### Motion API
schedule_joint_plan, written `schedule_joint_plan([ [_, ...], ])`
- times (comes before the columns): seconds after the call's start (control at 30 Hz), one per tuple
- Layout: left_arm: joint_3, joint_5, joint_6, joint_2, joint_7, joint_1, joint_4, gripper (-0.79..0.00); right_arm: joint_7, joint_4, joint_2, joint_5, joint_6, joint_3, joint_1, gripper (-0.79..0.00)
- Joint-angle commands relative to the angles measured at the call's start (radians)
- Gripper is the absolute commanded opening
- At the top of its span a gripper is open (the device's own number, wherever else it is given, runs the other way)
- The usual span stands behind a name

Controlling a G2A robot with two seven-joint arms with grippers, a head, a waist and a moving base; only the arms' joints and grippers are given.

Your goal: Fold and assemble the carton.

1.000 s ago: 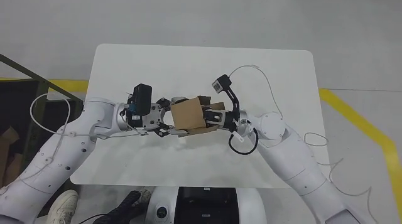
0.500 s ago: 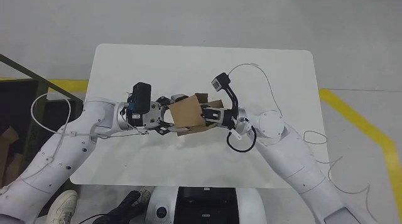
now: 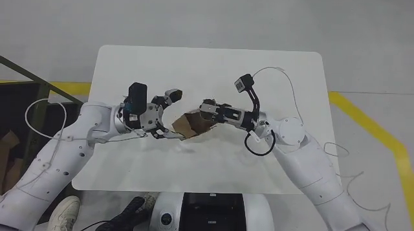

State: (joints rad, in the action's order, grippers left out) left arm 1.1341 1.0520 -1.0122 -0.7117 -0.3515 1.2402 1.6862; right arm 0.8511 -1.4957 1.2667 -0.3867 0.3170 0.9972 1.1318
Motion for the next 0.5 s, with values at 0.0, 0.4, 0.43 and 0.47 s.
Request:
schedule_joint_plan([
  [0.0, 0.007, 0.007, 0.001, -0.001, 0.002, 0.004, -0.010, 0.000, -0.016, 0.003, 0.000, 0.016, -0.007, 0.000, 0.002, -0.785],
  [0.4, 0.122, -0.065, 0.068, 0.001, -0.019, 0.069, -0.043, 0.000, -0.272, -0.101, -0.025, 0.282, -0.055, 0.104, 0.095, -0.785],
  [0.43, 0.140, -0.076, 0.079, 0.002, -0.021, 0.079, -0.048, 0.000, -0.308, -0.130, -0.029, 0.326, -0.072, 0.121, 0.117, -0.785],
  [0.47, 0.158, -0.085, 0.090, 0.004, -0.021, 0.090, -0.053, 0.000, -0.340, -0.160, -0.033, 0.369, -0.091, 0.138, 0.139, -0.785],
])
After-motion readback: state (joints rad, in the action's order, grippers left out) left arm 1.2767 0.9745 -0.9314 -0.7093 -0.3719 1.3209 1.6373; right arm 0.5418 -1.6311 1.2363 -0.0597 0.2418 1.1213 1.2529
